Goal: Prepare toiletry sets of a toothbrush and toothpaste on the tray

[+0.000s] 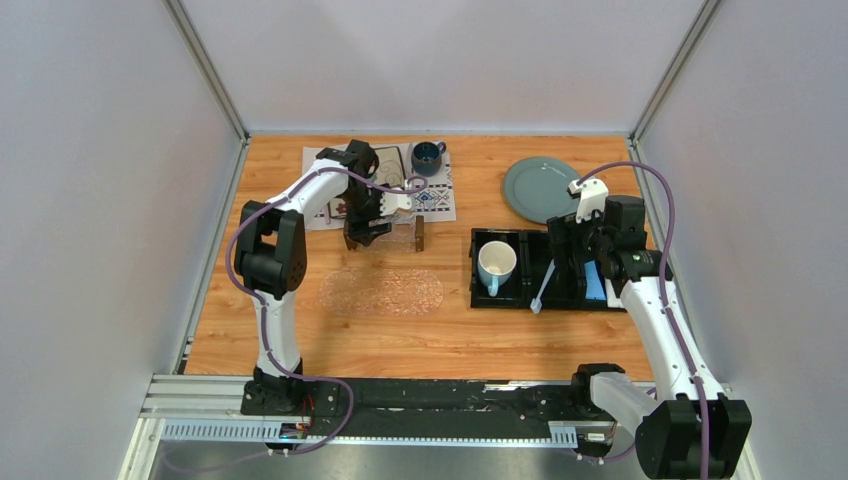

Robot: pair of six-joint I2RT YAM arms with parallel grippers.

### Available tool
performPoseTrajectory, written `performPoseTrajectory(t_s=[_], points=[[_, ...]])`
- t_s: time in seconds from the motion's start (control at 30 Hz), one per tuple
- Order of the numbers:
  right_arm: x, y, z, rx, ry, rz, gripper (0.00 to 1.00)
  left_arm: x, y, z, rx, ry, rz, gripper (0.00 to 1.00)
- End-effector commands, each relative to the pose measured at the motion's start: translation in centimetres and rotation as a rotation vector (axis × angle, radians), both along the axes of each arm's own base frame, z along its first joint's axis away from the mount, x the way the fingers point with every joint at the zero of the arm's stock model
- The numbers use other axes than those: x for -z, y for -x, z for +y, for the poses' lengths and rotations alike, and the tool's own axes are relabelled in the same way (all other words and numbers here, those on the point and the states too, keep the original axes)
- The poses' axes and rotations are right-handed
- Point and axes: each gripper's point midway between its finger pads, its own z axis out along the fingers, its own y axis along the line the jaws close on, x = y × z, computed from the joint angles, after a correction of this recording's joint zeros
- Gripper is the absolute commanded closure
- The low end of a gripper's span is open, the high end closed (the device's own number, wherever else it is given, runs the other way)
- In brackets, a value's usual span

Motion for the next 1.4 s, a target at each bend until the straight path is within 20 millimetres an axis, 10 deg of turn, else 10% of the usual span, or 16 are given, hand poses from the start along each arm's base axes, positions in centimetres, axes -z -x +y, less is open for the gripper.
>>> performPoseTrajectory(t_s=[0.0,0.33,0.67,1.37], points=[[-0.7,-0.6,-0.1,-0.003,0.012,-0.039,0.0,-1.7,1.1,-0.8,0.049,0.041,0.013,0.46],[-0.7,-0.4,-0.2,-0.001,0.013,-0.039,0.0,-4.6,2.3,-0.7,0.07,0.068,-0.006,0.99],[-1.0,-0.2,-0.1,-0.002,0.009,-0.048,0.0,-6.9,3.9,-0.7,0.023,0.12,-0.055,1.0],[-0.6,-0.2,-0.2,0.003,0.012,-0.037,0.0,-5.4,7.2,-0.5,-0.082,0.232,-0.181,1.0]])
